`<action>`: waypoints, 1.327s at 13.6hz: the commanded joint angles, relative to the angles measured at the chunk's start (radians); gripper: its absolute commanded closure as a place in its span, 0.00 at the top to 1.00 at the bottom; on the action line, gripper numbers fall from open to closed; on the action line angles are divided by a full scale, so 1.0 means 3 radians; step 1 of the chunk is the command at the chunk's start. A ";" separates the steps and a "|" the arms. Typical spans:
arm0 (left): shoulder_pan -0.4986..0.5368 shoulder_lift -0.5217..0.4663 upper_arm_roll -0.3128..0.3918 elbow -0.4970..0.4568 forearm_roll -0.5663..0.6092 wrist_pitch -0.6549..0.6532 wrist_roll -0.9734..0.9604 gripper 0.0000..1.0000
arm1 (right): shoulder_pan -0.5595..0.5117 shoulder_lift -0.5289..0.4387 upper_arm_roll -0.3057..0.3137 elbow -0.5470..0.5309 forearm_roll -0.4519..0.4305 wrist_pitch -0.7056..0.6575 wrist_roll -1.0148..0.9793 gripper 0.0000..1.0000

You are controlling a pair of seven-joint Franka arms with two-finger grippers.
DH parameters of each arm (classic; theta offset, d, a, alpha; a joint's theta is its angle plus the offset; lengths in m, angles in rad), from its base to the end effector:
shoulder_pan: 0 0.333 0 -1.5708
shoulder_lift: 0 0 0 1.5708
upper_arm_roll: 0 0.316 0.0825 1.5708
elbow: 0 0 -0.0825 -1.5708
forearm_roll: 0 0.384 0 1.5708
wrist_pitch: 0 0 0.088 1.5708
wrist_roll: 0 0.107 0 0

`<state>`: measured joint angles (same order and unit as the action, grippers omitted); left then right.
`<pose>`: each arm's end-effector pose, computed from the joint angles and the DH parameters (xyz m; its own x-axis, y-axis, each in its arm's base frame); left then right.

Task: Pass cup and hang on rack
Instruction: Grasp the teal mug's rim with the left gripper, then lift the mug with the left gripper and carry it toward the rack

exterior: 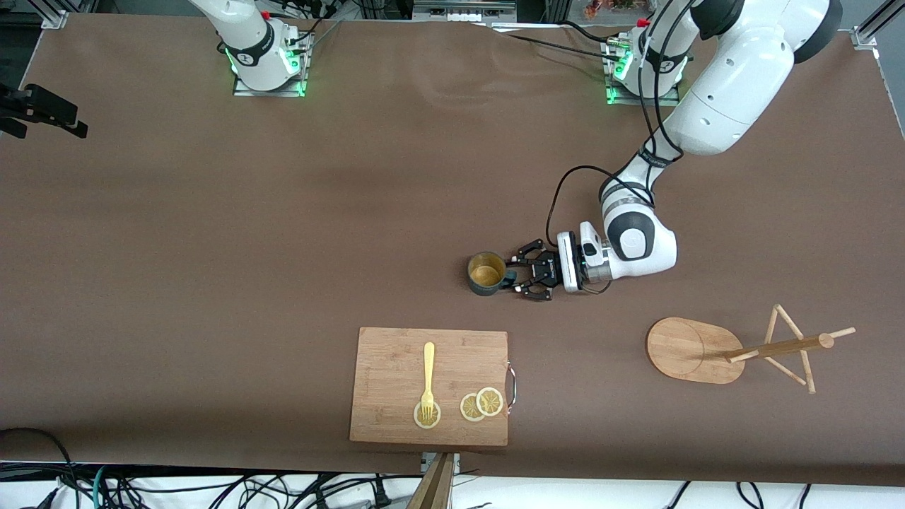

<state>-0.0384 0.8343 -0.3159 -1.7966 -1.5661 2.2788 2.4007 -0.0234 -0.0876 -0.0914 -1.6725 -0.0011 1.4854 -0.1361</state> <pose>0.5820 -0.2343 0.0982 0.2122 -0.3446 0.9145 -0.9721 -0.1700 0.1615 0.5130 -0.0614 0.6167 0.9949 0.0229 -0.0978 0.0210 -0.9996 -0.0204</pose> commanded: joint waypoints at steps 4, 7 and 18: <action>0.0016 -0.0121 0.0127 -0.0004 -0.0067 -0.0008 -0.0514 0.00 | 0.0092 0.0251 -0.0043 0.0313 0.0050 -0.0022 -0.0002 1.00; 0.0031 -0.0458 0.0132 -0.0131 0.0101 -0.0018 -0.1449 0.00 | 0.0134 0.0251 -0.0043 0.0293 0.0049 0.0004 0.0039 1.00; 0.0755 -0.2249 0.0198 -0.1298 0.0801 -0.0915 -0.4859 0.00 | 0.0114 0.0374 -0.0043 0.0278 0.0080 0.0244 0.0044 1.00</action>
<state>0.0884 0.2404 -0.2707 -2.1423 -1.4096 2.1382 1.1275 0.0036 0.0124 -0.0964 -1.5980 0.0048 1.5479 -0.1332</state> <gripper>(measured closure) 0.793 0.000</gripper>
